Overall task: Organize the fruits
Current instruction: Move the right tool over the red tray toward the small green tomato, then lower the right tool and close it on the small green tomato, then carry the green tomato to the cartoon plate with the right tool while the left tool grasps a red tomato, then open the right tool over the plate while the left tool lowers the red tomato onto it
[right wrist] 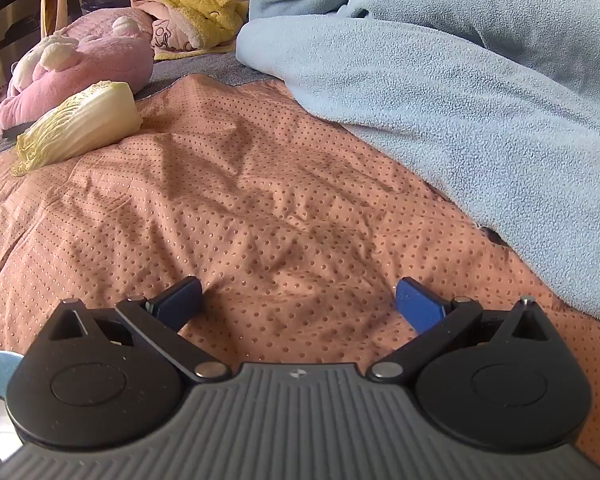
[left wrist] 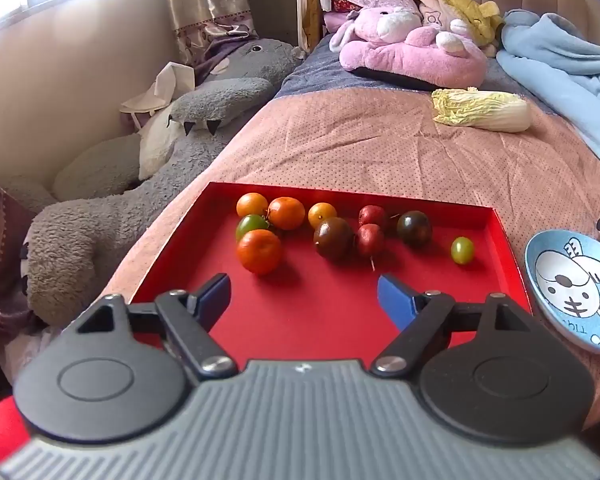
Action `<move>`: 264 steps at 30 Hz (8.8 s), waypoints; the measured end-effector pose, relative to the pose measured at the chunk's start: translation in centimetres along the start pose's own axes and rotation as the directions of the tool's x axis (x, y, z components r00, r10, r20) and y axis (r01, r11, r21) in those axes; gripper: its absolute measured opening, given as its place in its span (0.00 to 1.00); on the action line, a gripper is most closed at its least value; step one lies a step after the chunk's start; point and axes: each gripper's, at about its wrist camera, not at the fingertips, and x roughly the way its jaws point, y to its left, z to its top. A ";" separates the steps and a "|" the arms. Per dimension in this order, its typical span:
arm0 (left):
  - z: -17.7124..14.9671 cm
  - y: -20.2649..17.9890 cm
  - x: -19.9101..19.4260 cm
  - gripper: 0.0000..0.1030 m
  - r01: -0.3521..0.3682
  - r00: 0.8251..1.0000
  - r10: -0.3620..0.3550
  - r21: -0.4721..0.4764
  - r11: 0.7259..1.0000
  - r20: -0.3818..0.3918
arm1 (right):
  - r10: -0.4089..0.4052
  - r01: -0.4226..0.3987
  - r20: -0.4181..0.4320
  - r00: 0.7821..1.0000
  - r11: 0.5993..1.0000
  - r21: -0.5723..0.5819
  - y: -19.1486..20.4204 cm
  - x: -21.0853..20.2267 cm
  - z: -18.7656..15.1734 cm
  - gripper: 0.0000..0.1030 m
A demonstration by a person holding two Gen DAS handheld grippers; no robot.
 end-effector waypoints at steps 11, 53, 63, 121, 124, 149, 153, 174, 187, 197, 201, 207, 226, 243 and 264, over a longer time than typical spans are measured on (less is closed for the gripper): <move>0.4 0.4 1.4 0.80 -0.017 0.999 0.019 0.053 0.998 -0.038 | -0.003 0.003 0.000 1.000 1.000 -0.004 0.0 0.0 0.1 1.00; 1.2 5.4 2.4 0.80 0.088 0.991 -0.109 -0.247 0.965 -0.073 | 0.551 -0.531 -0.072 0.831 0.749 -0.395 15.1 -20.9 -1.2 1.00; 1.4 4.2 5.2 0.80 0.019 0.997 -0.029 -0.122 0.992 -0.078 | 0.608 -0.667 -0.285 0.741 0.614 -0.423 22.1 -19.6 -4.1 0.73; 1.9 1.9 7.0 0.80 0.085 0.991 -0.092 -0.078 0.993 -0.097 | 0.533 -0.620 -0.317 0.784 0.644 -0.449 24.2 -17.1 -4.0 0.72; 1.8 1.8 7.2 0.80 0.082 0.991 -0.089 -0.075 0.994 -0.100 | 0.530 -0.615 -0.315 0.787 0.648 -0.449 24.3 -16.6 -3.8 0.72; 1.7 1.6 8.2 0.80 0.072 0.989 -0.081 -0.078 0.994 -0.122 | 0.475 -0.592 -0.353 0.806 0.639 -0.492 26.3 -12.5 -4.8 0.50; 1.7 2.0 8.3 0.80 0.066 0.989 -0.078 -0.096 0.993 -0.127 | 0.476 -0.589 -0.348 0.808 0.633 -0.502 26.2 -12.6 -4.9 0.50; 2.0 1.5 9.3 0.80 0.057 0.990 -0.066 -0.076 0.996 -0.126 | 0.548 -0.660 -0.367 0.752 0.623 -0.421 24.4 -13.9 -5.2 0.31; 1.8 -2.1 10.5 0.73 0.195 0.969 -0.193 0.002 0.981 -0.157 | 0.579 -0.672 -0.341 0.740 0.637 -0.377 21.5 -14.5 -4.3 0.31; 2.3 -3.8 12.5 0.69 0.129 0.981 -0.118 0.060 0.990 -0.153 | 0.591 -0.690 -0.358 0.723 0.609 -0.390 21.2 -15.1 -4.3 0.31; 2.5 -4.0 12.8 0.67 0.115 0.985 -0.105 0.065 0.991 -0.140 | 0.582 -0.692 -0.374 0.722 0.594 -0.411 21.9 -15.5 -4.7 0.31; 2.8 -4.0 12.8 0.36 0.121 0.986 -0.112 0.074 0.990 -0.122 | 0.559 -0.679 -0.387 0.733 0.586 -0.442 22.7 -16.1 -4.9 0.31; 2.0 -2.6 8.9 0.34 0.224 0.971 -0.223 -0.001 0.975 -0.086 | 0.539 -0.664 -0.388 0.748 0.588 -0.462 22.6 -18.6 -5.0 0.31; 0.2 -4.5 5.3 0.34 0.215 0.976 -0.213 0.053 0.975 -0.042 | 0.508 -0.599 -0.317 0.801 0.666 -0.445 17.7 -19.4 -2.8 0.31; -0.4 -13.4 2.5 0.34 0.337 0.941 -0.336 0.203 0.919 -0.040 | 0.409 -0.502 -0.300 0.862 0.778 -0.379 9.6 -16.1 -2.7 0.31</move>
